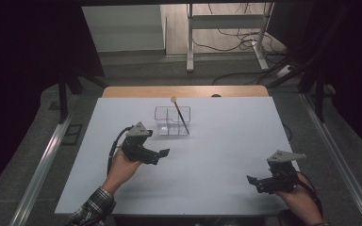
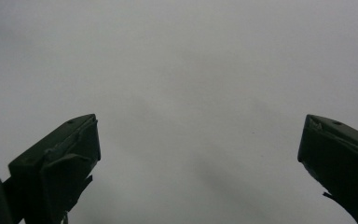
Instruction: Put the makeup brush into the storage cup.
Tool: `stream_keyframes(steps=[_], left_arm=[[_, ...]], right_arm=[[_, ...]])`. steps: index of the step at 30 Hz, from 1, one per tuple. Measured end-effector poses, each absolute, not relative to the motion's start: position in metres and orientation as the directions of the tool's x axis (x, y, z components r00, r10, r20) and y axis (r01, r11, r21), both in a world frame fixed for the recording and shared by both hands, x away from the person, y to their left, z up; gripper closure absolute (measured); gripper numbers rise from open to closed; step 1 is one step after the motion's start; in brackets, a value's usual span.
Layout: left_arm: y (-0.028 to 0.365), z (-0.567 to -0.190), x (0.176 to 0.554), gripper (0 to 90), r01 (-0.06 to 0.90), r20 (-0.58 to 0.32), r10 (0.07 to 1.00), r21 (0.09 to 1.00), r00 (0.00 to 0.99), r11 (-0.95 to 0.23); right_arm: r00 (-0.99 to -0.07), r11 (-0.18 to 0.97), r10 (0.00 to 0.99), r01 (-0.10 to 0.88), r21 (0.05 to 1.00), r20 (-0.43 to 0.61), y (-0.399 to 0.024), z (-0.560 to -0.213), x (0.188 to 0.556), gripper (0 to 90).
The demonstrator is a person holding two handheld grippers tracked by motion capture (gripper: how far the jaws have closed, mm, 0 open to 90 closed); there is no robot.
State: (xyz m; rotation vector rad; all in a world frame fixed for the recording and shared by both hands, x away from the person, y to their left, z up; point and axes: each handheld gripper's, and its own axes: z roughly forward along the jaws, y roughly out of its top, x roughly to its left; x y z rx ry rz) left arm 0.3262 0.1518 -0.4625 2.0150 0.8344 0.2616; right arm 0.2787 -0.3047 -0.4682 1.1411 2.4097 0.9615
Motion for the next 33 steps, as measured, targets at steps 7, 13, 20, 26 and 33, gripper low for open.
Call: stream_keyframes(steps=[7,13,20,26,33], left_arm=[[0.162,-0.464,0.32,0.0,0.473,-0.16,0.659,0.818,0.735,-0.328],[0.168,-0.465,0.314,0.0,0.476,-0.161,0.665,0.818,0.729,-0.323],[0.173,-0.466,0.308,0.0,0.477,-0.152,0.67,0.814,0.727,-0.333],[0.179,-0.467,0.301,0.0,0.483,-0.147,0.678,0.807,0.72,-0.338],[0.185,-0.468,0.294,0.0,0.488,-0.144,0.685,0.804,0.715,-0.34]], right_arm=[[-0.637,0.459,0.771,0.566,0.685,0.009,-0.305,-0.468,0.279,0.0],[-0.637,0.461,0.77,0.567,0.683,0.009,-0.305,-0.468,0.279,0.0],[-0.64,0.466,0.768,0.563,0.683,0.004,-0.305,-0.468,0.279,0.0],[-0.641,0.467,0.767,0.564,0.682,0.005,-0.305,-0.469,0.279,0.0],[-0.641,0.468,0.768,0.563,0.681,0.003,-0.304,-0.469,0.279,0.0]])
